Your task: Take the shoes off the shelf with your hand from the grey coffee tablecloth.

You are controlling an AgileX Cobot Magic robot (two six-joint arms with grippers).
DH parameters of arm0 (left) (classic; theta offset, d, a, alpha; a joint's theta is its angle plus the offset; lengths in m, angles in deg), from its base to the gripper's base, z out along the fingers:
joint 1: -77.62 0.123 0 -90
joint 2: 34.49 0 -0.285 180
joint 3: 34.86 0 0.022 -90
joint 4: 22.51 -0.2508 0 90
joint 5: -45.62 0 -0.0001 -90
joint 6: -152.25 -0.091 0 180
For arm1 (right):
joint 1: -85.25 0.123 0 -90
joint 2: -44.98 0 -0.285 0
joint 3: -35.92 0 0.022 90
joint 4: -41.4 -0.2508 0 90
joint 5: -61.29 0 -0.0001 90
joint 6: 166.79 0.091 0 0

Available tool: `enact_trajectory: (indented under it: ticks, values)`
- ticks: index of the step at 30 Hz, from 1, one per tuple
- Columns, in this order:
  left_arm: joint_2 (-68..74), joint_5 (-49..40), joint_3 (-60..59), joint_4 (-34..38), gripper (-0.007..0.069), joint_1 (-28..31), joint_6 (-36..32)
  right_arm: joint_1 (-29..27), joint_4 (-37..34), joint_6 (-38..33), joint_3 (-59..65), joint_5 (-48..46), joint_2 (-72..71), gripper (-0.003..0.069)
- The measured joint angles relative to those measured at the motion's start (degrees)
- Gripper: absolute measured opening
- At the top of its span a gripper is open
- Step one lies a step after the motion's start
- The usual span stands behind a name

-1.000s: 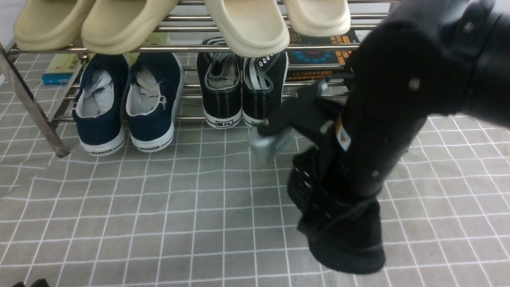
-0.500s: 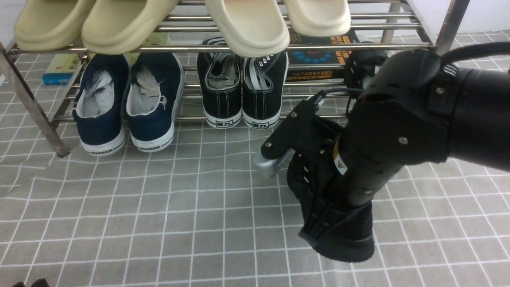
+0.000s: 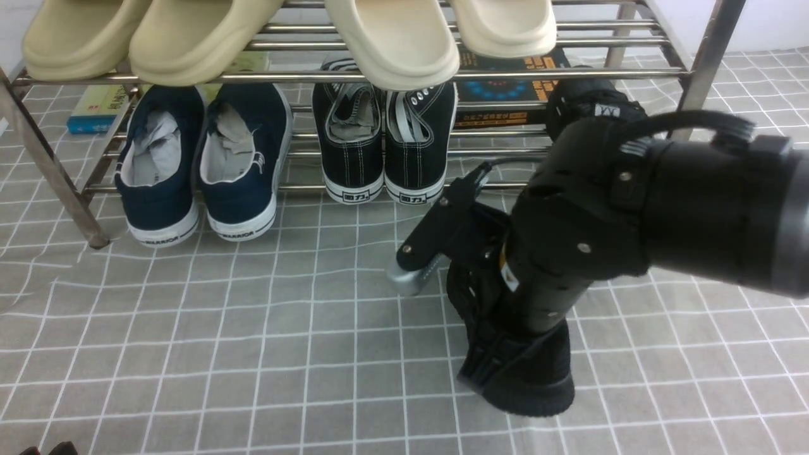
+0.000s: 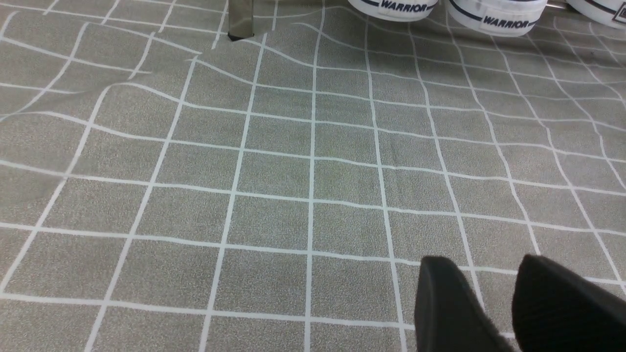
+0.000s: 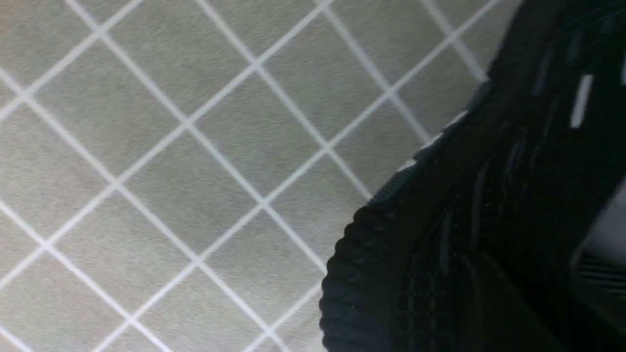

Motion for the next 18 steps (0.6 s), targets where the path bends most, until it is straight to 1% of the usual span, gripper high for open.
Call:
enact_trajectory:
  ticks: [1,5,8,11,14,17,18]
  values:
    - [0.0,0.0,0.0,0.0,0.0239,0.0,0.0,0.0,-0.3,0.4,0.0,0.1,0.1,0.0165]
    - [0.0,0.0,0.0,0.0,0.0239,0.0,0.0,0.0,0.1,2.4,-0.1,-0.2,-0.3,0.0318]
    - [0.0,0.0,0.0,0.0,0.0239,0.0,0.0,-0.1,3.0,4.2,-0.6,-1.6,-1.0,0.0380]
    - [0.0,0.0,0.0,0.0,0.0239,0.0,0.0,-1.4,5.8,6.2,-2.1,-3.0,-1.9,0.0400]
    - [0.0,0.0,0.0,0.0,0.0239,0.0,0.0,-6.0,8.5,8.6,-5.6,-3.2,-2.4,0.0400]
    - [0.0,0.0,0.0,0.0,0.0239,0.0,0.0,-11.7,9.2,10.6,-8.1,-1.2,-2.2,0.0400]
    - [0.0,0.0,0.0,0.0,0.0239,0.0,0.0,-12.1,9.3,10.6,-8.3,-1.0,-2.2,0.0400]
